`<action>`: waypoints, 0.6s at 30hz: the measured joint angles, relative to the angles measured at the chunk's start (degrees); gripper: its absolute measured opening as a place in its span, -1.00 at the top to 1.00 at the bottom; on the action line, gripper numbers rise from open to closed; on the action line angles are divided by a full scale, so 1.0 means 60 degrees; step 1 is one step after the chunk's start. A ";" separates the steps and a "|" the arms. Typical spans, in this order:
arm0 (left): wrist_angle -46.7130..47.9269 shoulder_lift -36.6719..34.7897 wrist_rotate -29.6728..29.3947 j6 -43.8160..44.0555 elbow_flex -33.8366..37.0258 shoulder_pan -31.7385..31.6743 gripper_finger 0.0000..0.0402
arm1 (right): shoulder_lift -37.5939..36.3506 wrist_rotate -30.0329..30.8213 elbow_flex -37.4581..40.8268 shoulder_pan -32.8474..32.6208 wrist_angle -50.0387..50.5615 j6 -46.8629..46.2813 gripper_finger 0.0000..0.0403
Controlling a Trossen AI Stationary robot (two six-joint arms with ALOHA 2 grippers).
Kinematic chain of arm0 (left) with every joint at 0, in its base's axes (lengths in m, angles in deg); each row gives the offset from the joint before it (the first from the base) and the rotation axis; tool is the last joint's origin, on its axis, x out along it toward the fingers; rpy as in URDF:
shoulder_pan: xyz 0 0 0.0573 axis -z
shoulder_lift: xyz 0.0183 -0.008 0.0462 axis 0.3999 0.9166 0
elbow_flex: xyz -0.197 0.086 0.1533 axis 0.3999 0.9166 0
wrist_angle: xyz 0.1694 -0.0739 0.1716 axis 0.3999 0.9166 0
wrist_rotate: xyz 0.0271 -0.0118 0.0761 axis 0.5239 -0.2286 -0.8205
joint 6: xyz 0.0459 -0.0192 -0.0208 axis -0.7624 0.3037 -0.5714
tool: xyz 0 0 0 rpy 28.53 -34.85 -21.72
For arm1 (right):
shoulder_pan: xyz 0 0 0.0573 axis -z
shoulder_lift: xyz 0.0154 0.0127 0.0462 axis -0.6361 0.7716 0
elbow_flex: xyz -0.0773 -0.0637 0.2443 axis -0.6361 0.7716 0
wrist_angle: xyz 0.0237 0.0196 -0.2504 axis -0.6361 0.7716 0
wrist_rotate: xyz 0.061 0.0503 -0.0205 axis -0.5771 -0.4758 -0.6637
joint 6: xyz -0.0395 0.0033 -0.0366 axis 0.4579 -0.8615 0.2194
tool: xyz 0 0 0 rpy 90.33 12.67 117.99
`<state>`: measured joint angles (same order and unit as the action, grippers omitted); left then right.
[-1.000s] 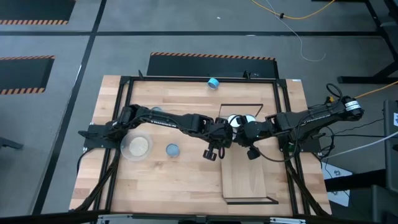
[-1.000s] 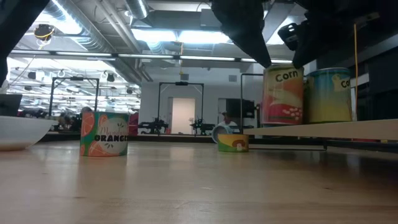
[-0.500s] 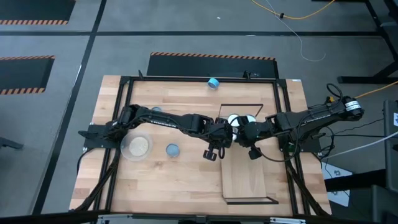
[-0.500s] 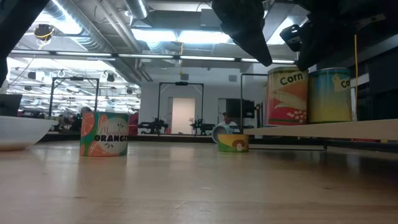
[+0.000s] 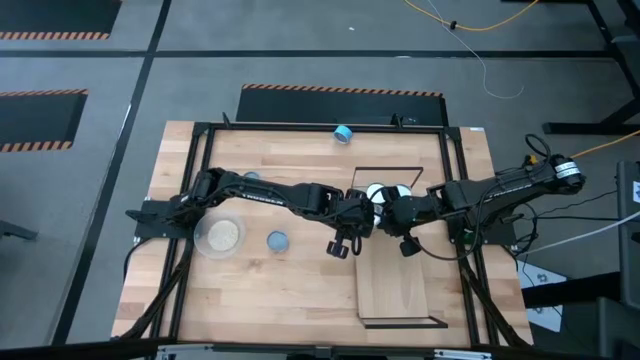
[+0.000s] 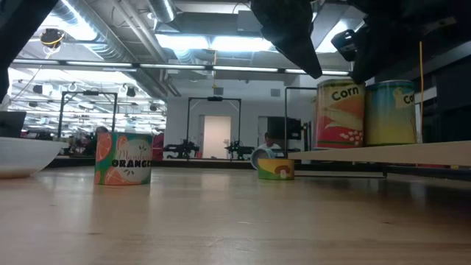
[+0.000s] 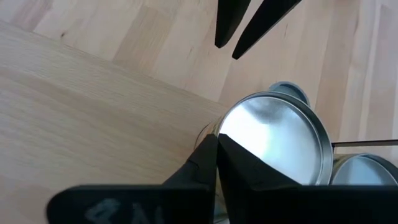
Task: Pick and place cans onto a shelf
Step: Put the orange can onto the shelf aligned with the light blue can
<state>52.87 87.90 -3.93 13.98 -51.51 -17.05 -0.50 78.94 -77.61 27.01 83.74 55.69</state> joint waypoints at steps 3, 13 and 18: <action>0.0000 0.0000 0.0000 0.0000 0.0000 0.0000 0.81 | 0.0004 0.0000 0.0000 0.0000 0.0015 0.0000 0.81; 0.0000 0.0000 -0.0004 0.0007 0.0000 0.0000 0.81 | 0.0007 0.0004 0.0000 0.0000 0.0019 -0.0001 0.69; 0.0000 0.0000 -0.0028 0.0009 0.0000 -0.0010 0.80 | -0.0022 0.0002 0.0004 0.0000 0.0021 0.0000 0.68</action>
<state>52.87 87.90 -4.10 14.03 -51.51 -17.11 -0.64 78.95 -77.59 27.01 83.87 55.69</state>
